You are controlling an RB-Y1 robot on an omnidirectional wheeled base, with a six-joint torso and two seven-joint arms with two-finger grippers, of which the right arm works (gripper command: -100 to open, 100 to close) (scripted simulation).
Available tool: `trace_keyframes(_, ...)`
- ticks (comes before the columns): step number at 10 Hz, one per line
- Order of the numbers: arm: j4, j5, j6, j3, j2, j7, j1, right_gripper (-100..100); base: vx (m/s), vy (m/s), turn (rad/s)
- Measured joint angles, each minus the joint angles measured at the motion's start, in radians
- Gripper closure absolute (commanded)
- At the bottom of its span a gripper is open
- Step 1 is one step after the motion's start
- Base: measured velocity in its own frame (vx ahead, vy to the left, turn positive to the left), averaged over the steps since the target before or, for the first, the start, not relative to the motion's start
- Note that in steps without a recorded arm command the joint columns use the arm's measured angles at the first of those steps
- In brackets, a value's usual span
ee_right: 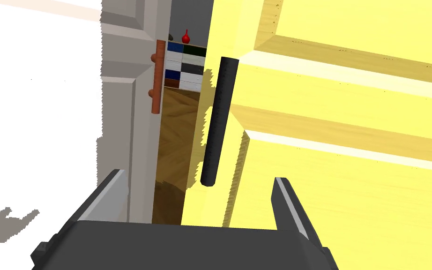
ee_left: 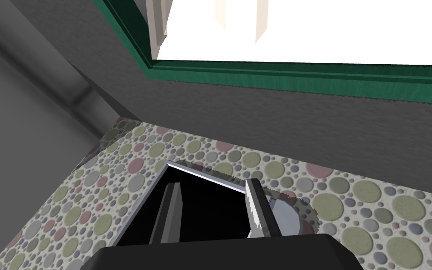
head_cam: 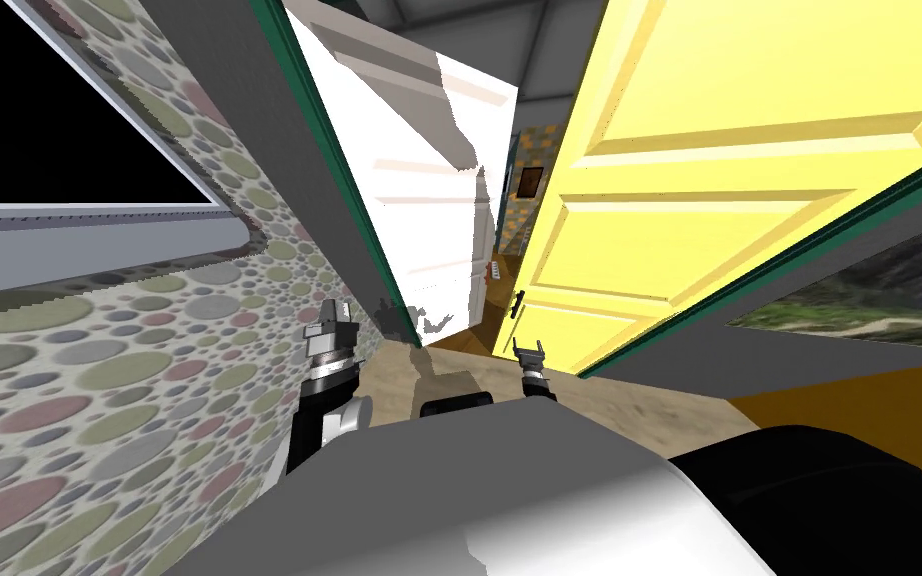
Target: Push the door open
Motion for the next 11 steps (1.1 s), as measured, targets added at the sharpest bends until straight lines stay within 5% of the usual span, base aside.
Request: trace_keyframes(11,0.187,-0.128,-0.088,0.056,-0.044,-0.155,-0.027,-100,0.051,-0.061,0.110)
